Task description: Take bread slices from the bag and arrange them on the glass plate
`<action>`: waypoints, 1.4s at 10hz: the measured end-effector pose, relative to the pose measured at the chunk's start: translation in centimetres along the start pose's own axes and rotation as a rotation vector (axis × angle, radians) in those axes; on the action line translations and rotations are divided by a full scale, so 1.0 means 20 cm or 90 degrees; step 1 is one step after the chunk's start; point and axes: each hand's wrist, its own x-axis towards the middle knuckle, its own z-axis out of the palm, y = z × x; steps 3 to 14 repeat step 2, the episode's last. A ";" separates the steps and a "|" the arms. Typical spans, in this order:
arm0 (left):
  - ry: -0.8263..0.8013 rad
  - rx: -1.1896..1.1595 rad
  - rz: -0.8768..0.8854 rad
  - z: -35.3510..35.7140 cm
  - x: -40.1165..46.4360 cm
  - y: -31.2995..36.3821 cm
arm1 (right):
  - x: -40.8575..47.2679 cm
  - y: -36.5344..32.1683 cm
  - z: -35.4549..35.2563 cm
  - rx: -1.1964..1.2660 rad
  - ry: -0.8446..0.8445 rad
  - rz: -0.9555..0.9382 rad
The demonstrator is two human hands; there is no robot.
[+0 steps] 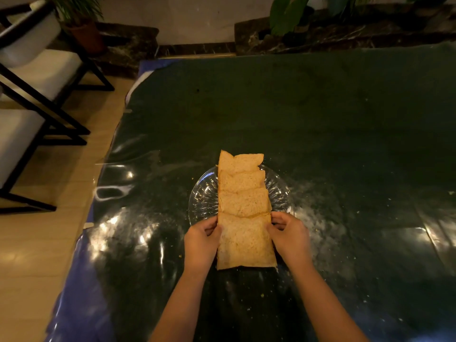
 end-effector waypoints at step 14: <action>-0.019 0.015 -0.020 -0.07 0.04 0.08 | 0.02 -0.09 -0.07 0.010 -0.019 0.020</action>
